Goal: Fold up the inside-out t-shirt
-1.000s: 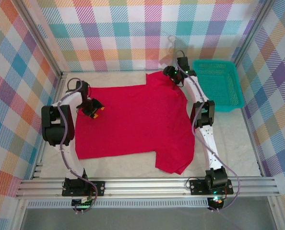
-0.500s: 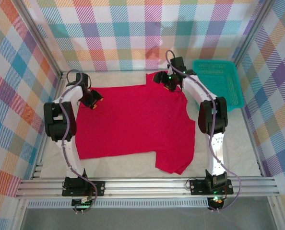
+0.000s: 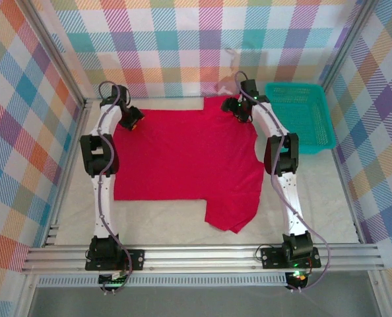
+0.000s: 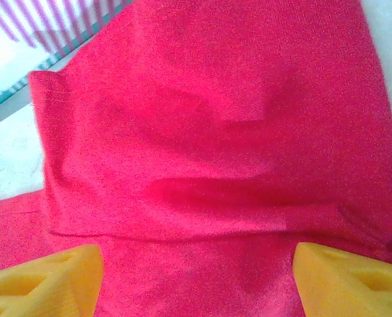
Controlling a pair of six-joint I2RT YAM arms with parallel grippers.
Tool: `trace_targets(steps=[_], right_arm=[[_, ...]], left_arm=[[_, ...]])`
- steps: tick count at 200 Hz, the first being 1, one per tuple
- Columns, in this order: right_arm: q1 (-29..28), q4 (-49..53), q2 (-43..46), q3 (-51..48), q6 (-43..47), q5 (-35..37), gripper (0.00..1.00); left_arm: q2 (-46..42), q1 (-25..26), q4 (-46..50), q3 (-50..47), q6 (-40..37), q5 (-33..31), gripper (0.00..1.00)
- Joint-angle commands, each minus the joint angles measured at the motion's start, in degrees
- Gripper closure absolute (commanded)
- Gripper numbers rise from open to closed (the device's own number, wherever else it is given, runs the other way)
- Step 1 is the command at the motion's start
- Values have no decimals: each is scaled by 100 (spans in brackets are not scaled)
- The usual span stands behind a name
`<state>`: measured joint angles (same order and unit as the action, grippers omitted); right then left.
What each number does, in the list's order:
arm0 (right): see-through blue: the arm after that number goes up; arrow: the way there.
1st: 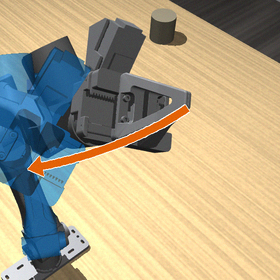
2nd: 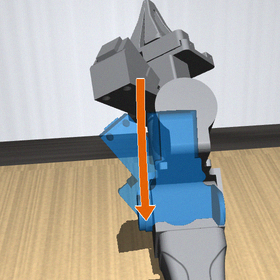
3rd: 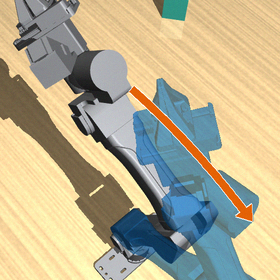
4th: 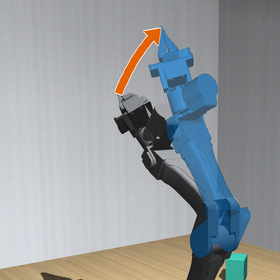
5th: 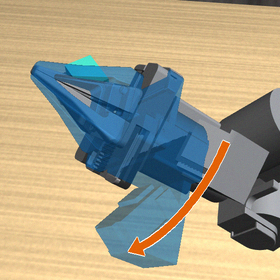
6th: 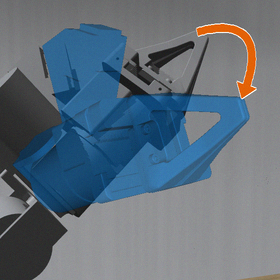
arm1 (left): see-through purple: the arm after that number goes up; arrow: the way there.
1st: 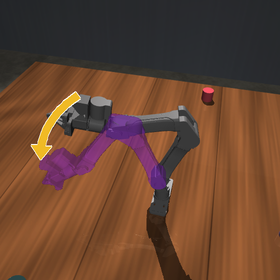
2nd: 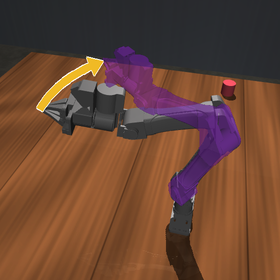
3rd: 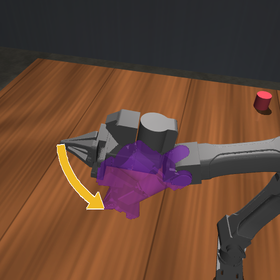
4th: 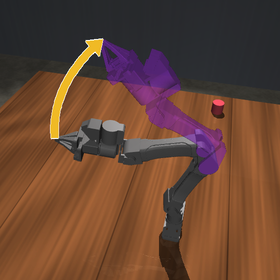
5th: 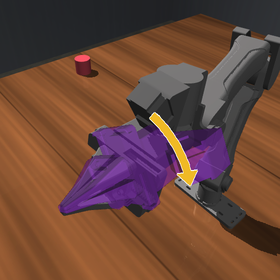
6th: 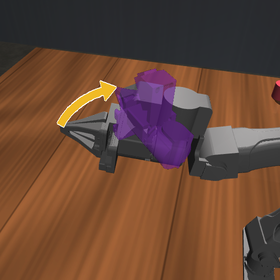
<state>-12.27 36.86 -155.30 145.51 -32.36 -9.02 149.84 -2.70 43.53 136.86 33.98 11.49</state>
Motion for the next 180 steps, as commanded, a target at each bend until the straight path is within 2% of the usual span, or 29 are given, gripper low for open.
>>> trace_targets(steps=[1, 23, 45, 75, 95, 117, 143, 162, 175, 180], right_arm=[[-25, 437, -498, 571, 137, -91, 24], [-38, 357, -394, 696, 275, -446, 25], [-154, 577, 260, 351, 612, -537, 24], [-424, 415, 1856, -1339, 992, -272, 23], [-644, -166, 3023, -2944, 1035, 52, 22], [-782, -787, 3980, -4562, 779, 214, 22], [-920, -1178, 4654, -5864, 605, 400, 25], [-996, -1153, 4895, -6346, 754, 597, 27], [-1005, -1061, 5020, -6566, 816, 652, 28], [-1005, -1046, 5084, -6656, 824, 668, 28]], left_arm=[[565, -71, 558, 392, -166, -58, 50], [393, -161, 443, 495, -176, 247, 51], [-481, -128, 430, 21, -361, 158, 51], [-2448, -134, 228, -2068, -211, -231, 51], [-3957, -137, 17, -3830, -167, -462, 51], [-5155, -379, 167, -5441, -196, -632, 50], [-6224, -1016, -103, -7322, 10, -26, 52], [-6663, -1318, -148, -8165, -23, -191, 52], [-6761, -1356, -234, -8495, 0, -184, 53], [-6778, -1522, -226, -8567, 24, -238, 54]])
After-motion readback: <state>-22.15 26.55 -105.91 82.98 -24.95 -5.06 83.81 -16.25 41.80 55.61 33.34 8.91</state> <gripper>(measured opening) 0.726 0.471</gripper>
